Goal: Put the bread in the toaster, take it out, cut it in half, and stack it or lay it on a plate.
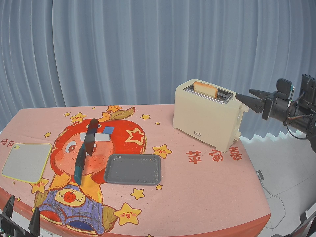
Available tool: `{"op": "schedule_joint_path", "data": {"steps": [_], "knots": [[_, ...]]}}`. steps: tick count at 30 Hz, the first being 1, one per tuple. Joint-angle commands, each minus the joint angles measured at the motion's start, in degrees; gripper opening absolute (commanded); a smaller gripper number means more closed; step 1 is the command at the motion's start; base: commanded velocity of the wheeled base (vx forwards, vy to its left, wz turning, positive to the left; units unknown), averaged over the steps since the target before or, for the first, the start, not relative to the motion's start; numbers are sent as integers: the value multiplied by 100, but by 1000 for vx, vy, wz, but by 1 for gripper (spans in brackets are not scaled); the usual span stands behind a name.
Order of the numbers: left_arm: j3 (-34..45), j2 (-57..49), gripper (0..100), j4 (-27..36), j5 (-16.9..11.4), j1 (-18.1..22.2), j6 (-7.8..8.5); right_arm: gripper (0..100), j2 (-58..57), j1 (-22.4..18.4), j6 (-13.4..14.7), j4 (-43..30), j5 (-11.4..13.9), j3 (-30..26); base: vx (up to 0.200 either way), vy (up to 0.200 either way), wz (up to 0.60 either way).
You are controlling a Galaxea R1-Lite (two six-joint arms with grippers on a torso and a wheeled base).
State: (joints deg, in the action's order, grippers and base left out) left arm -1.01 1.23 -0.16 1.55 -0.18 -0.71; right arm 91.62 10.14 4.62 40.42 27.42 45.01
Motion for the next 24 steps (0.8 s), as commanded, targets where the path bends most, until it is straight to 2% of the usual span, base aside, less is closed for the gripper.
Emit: {"op": "schedule_joint_path", "data": {"steps": [1, 6, 7, 8, 10, 16, 24], "knots": [[101, 9, 100, -2, 3, 1, -8, 100, -804, 40, 171, 1, -61, -686, 0, 0, 0], [101, 9, 100, -2, 3, 1, 0, 100, -1200, 49, 153, 9, -421, -1556, 0, 0, 0], [101, 9, 100, -2, 3, 1, 0, 100, -1200, 49, 153, 9, -421, -1556, 0, 0, 0], [101, 9, 100, -2, 3, 1, 0, 100, -1287, 49, 171, 36, -457, -1873, 0, 0, 0], [101, 9, 100, 7, 3, 1, -8, 100, -1358, 49, 206, 168, -448, -2163, 0, 0, 0], [101, 9, 100, -2, 3, 1, 0, 100, -1287, 278, 188, 554, -448, -2347, 0, 0, 0], [101, 9, 100, -2, 3, 1, 0, 100, -1138, 93, 144, 642, -430, -2550, 0, 0, 0]]}}
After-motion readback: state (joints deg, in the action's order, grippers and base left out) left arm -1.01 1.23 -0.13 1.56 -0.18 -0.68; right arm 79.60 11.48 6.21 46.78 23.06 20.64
